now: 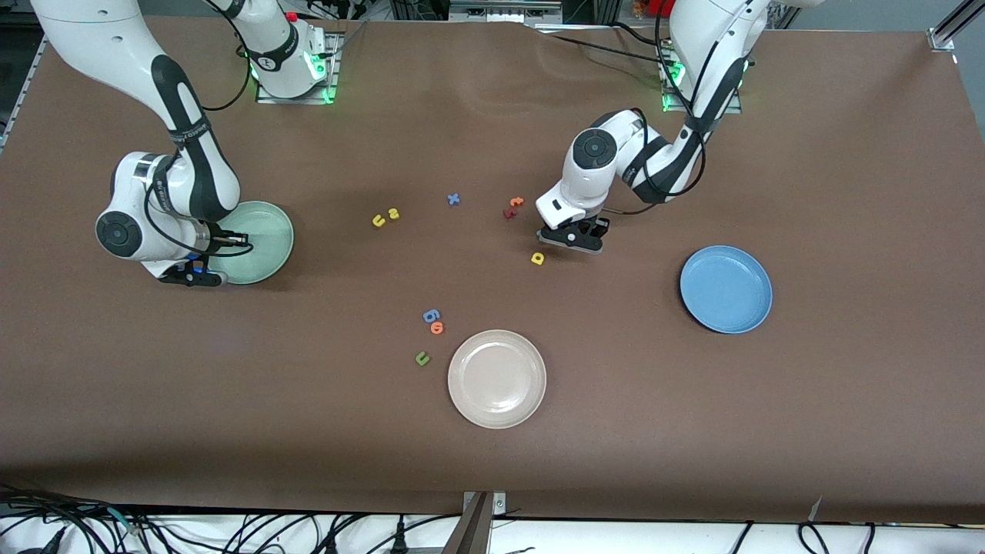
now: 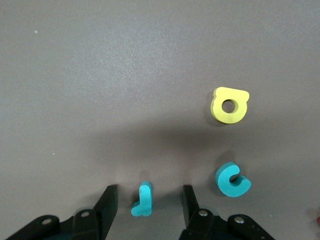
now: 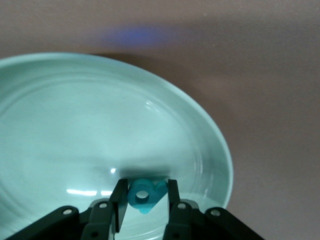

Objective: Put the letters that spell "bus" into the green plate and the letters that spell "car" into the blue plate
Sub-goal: 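Drop the d onto the green plate while the left gripper grasps j, then lift the teal j with the left gripper while the right gripper reaches letters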

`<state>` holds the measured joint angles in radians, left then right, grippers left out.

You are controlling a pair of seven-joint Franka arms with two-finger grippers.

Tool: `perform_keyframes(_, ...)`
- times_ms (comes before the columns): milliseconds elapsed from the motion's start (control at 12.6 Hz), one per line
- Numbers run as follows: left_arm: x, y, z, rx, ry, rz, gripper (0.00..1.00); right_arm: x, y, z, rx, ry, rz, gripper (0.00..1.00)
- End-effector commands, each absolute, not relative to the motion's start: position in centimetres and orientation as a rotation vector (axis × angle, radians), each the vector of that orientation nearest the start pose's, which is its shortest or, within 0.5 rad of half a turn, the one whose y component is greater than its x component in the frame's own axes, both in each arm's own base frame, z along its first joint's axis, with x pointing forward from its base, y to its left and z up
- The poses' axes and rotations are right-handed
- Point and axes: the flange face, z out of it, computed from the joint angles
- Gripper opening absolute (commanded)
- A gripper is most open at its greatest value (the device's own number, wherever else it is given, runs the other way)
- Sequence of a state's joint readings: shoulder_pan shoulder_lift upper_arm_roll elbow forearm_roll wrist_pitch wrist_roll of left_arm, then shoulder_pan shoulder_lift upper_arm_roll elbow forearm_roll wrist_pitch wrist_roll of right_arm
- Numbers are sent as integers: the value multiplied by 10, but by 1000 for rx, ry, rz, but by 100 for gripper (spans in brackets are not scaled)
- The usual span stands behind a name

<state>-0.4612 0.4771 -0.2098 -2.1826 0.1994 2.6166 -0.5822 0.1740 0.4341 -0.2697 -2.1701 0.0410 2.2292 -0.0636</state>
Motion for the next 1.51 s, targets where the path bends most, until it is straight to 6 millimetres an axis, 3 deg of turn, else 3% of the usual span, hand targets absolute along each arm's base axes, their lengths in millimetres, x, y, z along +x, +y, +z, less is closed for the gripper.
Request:
perform_keyframes(0,428,-348,168,-3081,421,30,53,519,-61,174,-3138,62,573,60)
perform_keyframes(79,429,-346,168,-3081,416,30,51,520,-60,176,-3135,72,569,100)
perform_keyframes(317,427,-345,168,-3063,415,59,37,525,-53,197,-3131,92,531,99)
perform_keyframes(476,427,-345,167,-3062,415,61,32,529,-31,226,-3127,180,513,99)
perform_keyframes(713,426,-345,166,-3060,413,68,25,529,34,257,-3122,383,474,99)
perform_keyframes(872,428,-343,166,-3061,408,68,21,522,78,267,-3120,489,457,99)
perform_keyframes(1189,428,-341,163,-3058,401,79,11,501,181,266,-3113,599,412,99)
perform_keyframes(1347,428,-341,162,-3057,398,83,5,493,204,258,-3100,699,413,99)
perform_keyframes(1427,429,-341,163,-3060,386,88,4,488,205,252,-3089,781,419,99)
